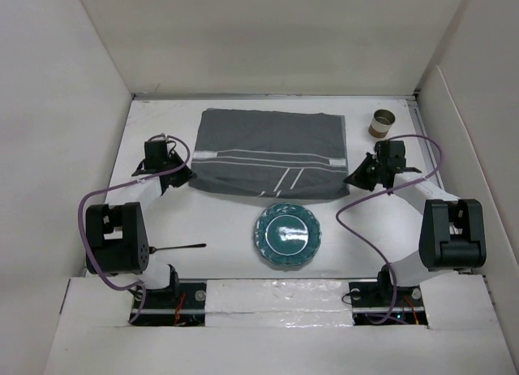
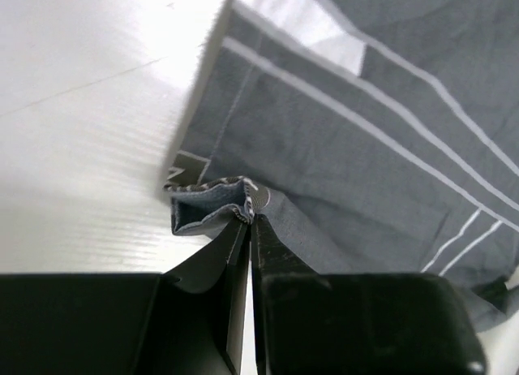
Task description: Set the dinner table for one person
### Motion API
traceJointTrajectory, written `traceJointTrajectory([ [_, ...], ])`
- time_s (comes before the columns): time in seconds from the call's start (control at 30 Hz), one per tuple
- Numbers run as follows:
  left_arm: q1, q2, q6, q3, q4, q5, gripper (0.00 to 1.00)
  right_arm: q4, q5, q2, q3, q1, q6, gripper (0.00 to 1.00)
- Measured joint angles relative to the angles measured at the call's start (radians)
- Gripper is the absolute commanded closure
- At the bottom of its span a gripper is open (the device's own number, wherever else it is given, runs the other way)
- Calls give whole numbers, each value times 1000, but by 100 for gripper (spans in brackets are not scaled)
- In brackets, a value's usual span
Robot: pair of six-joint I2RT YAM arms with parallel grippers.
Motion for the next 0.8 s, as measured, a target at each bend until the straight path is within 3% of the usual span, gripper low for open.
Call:
traceJointTrajectory([
  [0.1,0,0,3,-2,-47,-31,91,-6,8,-25,-40,-3,-11,100],
  [0.2,0,-4,3,-19,-72,-41,100,-6,8,-32,-58,-9,-17,100],
  [0.37,0,-21,-3,-32,-91,-20,100,-10,-1,-29,-47,-16,-18,100],
  [0.6,-5,-44,-17,10,-98,9,100,-38,-4,0,99,-18,-23,100],
  [0.8,-18,-157,-19,-8,-148,10,100,-52,5,-58,24,-18,-20,100],
])
